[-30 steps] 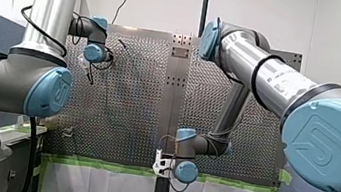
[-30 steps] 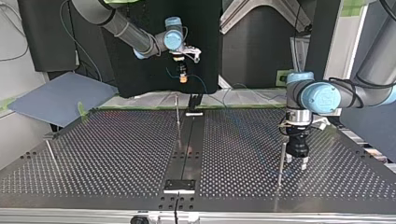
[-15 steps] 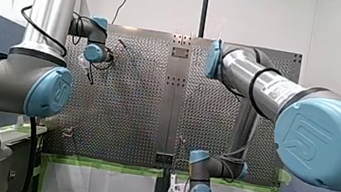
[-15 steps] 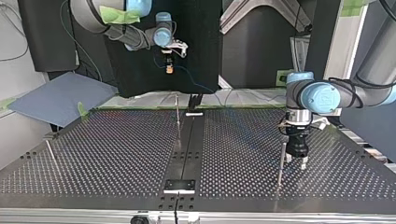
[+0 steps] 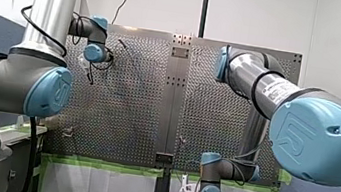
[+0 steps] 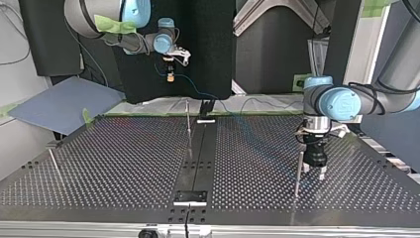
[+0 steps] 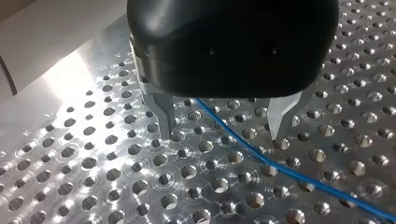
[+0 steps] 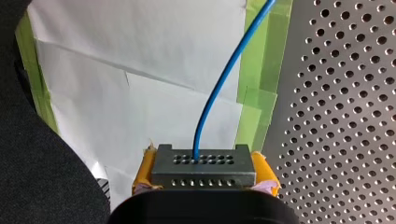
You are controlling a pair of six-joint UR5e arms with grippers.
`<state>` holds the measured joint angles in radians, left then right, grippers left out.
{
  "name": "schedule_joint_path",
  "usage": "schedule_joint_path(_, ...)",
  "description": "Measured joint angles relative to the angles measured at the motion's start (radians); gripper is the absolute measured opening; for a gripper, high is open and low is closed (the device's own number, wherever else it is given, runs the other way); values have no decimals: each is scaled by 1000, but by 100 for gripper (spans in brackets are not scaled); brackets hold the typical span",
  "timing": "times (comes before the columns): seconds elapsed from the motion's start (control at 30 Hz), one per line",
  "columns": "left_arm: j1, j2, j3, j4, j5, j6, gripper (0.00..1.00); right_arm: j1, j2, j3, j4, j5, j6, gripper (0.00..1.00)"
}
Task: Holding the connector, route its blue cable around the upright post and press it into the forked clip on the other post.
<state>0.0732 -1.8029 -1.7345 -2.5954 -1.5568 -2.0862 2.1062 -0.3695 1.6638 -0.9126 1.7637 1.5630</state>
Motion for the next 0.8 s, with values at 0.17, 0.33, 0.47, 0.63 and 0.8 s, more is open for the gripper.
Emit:
schedule_joint_path(0.17, 0, 0, 0, -4, -4, 0, 100, 4, 2, 0, -13, -13, -9, 0)
schedule_joint_path(0.33, 0, 0, 0, -10, -9, 2, 100, 7, 4, 0, -17, -19, -15, 0)
schedule_joint_path(0.47, 0, 0, 0, -15, -11, 3, 100, 4, 5, 0, -12, -17, -33, 0)
schedule_joint_path(0.63, 0, 0, 0, -20, -17, 3, 100, 1, -9, 8, 4, -17, -48, 0)
schedule_joint_path(0.8, 0, 0, 0, -23, -23, 3, 100, -4, -48, 42, -19, -19, -50, 0)
